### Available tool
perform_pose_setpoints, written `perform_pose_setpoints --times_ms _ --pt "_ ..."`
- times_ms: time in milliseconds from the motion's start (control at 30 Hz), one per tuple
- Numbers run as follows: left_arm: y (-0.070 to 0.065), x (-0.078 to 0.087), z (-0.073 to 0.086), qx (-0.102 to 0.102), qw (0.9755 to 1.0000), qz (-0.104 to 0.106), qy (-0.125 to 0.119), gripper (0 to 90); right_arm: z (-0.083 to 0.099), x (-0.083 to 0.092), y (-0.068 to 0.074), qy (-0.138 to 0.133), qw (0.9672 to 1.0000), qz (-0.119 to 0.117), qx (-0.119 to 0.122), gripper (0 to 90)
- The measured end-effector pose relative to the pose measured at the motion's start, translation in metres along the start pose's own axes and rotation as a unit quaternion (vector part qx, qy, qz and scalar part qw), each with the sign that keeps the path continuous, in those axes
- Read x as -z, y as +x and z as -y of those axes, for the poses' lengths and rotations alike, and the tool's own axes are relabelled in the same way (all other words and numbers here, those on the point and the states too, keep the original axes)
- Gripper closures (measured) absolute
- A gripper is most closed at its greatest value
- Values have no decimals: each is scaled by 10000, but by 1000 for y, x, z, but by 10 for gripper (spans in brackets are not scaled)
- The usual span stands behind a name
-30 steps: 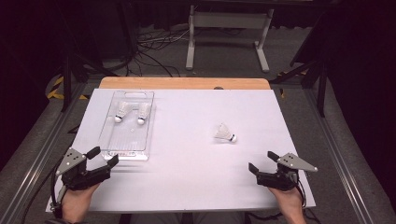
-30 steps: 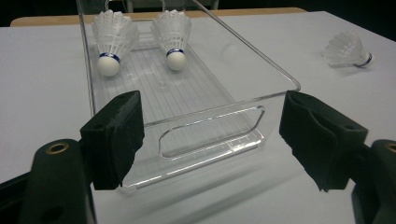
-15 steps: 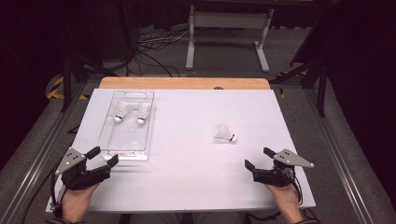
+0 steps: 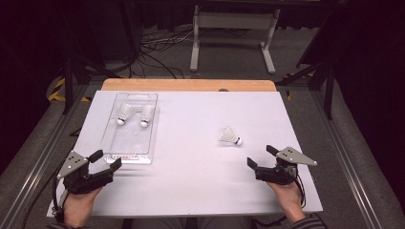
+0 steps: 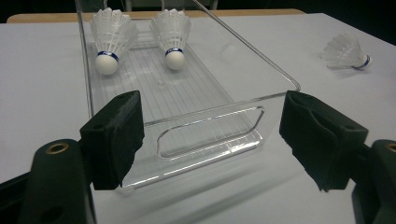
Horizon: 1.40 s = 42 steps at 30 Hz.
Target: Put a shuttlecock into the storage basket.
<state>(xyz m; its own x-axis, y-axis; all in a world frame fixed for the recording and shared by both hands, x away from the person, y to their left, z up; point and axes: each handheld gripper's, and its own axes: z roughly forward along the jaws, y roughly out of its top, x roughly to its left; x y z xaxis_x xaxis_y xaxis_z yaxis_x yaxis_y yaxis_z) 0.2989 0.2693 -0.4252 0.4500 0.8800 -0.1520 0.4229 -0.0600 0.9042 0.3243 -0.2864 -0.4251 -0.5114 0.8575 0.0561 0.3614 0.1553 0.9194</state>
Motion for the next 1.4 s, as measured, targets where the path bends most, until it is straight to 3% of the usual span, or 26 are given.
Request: perform_pose_setpoints --times_ms 1400 --pt "0 0 1 -9 10000 -3 -10 231 -26 -47 3 -83 9998 -138 113 96"
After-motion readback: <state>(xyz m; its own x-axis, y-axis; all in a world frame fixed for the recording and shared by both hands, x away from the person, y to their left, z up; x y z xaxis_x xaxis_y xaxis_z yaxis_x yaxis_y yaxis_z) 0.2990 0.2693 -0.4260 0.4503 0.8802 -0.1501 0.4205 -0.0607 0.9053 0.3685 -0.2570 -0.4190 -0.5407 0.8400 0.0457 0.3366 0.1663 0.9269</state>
